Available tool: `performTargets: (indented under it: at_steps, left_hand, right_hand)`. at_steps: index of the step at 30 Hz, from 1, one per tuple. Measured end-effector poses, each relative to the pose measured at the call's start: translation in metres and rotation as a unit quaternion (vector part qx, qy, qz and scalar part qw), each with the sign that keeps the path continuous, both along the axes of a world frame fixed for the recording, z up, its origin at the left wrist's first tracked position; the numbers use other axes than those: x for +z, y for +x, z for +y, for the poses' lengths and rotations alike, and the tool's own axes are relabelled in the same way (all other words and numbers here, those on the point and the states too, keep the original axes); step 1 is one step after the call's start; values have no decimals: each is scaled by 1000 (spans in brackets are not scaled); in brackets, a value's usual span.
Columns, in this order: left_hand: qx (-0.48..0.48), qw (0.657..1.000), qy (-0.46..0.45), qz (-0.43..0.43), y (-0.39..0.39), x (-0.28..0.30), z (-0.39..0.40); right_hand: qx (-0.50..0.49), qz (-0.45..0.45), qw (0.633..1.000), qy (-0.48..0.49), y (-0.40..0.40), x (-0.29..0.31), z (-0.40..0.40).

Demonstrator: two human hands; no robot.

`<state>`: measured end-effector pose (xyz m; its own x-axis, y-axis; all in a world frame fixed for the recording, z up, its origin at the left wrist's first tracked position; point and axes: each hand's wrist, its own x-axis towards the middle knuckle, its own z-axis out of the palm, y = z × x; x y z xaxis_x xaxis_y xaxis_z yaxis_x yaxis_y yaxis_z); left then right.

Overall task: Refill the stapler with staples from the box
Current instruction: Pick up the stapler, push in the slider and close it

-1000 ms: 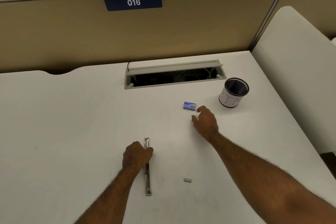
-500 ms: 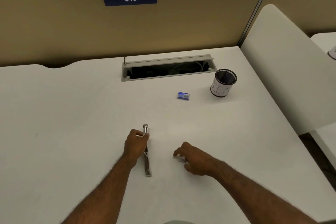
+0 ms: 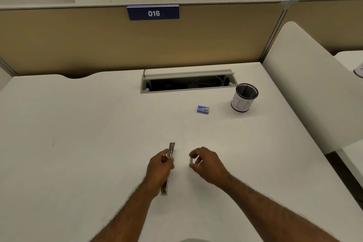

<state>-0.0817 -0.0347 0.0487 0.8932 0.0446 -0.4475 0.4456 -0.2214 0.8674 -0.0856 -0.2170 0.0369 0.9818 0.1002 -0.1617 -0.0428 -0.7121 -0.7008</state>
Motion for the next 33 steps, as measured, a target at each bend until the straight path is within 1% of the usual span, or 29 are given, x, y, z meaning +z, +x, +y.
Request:
performTargets:
  at_steps: [4,9,13,16,20,21,23,27,33]
  left_hand:
    - [31,999,-6,-21,-8,4,-7]
    - [13,995,71,-73,-16,10,-13]
    - [6,990,88,-110,-19,15,-16]
    - [-1,992,77,-100,-19,17,-16]
    - [-5,999,1,-48,-19,18,-16]
    - [-7,999,-4,-40,-19,18,-16]
    - [-25,999,19,-42,-18,19,-17]
    - [-55,990,100,-81,-21,23,-19]
    - [-62,984,125,-109,-22,25,-21]
  right_hand:
    - [-31,-18,998,51,14,14,25]
    - [-22,-54,997,59,24,28,36]
    - [-26,-77,995,63,25,35,36]
    - [-53,-87,993,63,24,37,32]
    - [-64,-77,993,62,23,36,26]
    - [-61,-72,994,60,23,36,26]
    - [-52,-68,994,62,22,36,27]
    - [-29,-65,996,56,23,38,32]
    - [3,-63,998,22,25,40,35]
